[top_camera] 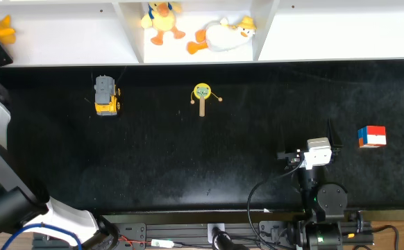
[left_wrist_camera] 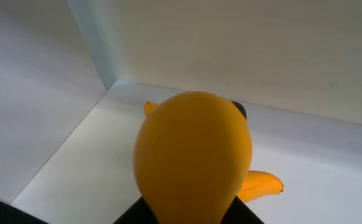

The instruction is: Store Toys

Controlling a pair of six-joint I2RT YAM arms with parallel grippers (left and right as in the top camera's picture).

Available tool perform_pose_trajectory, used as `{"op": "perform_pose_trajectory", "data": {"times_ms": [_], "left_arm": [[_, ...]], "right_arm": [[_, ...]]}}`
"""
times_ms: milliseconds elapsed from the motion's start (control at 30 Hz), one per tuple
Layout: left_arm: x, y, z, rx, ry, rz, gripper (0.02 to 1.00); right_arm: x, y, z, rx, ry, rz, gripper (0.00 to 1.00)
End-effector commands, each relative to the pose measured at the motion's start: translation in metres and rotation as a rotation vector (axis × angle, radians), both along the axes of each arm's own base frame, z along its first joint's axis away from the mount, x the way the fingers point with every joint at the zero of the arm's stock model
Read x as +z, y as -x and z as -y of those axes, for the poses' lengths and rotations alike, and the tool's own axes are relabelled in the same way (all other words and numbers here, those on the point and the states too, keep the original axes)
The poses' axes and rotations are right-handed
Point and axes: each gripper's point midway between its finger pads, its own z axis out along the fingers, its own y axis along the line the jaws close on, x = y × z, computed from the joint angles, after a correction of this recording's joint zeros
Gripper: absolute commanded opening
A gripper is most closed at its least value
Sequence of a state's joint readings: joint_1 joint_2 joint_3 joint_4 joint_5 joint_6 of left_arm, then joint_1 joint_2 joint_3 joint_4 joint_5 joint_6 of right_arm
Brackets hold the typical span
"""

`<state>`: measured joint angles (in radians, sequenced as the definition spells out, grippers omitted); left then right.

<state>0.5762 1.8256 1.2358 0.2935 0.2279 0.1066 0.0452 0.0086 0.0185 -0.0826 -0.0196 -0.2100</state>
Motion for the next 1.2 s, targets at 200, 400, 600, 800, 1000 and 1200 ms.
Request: {"op": "perform_pose_trajectory", "data": {"times_ms": [200,400,600,800,1000,1200], "left_arm": [[0.001,-0.005,-0.011,0.046,0.048,0.033,0.036],[0.009,-0.009,-0.011,0.086,0.054,0.047,0.034],[0.023,-0.014,-0.012,0.132,0.048,-0.024,0.034],[0.023,-0.013,-0.012,0.134,0.062,-0.048,0.034],[0.021,-0.009,-0.014,0.167,0.081,-0.084,0.036],[0.016,-0.007,-0.013,0.184,0.131,-0.085,0.036]], "right_arm": [[-0.005,-0.001,0.0,0.001,0.004,-0.005,0.993],[-0.005,-0.001,0.0,0.001,0.004,-0.005,0.993],[-0.005,-0.001,0.0,0.001,0.004,-0.005,0.996],[-0.005,-0.001,0.0,0.001,0.004,-0.005,0.993],[-0.004,-0.001,0.0,0.001,0.004,-0.004,0.993],[-0.005,-0.001,0.0,0.001,0.004,-0.005,0.996]]}}
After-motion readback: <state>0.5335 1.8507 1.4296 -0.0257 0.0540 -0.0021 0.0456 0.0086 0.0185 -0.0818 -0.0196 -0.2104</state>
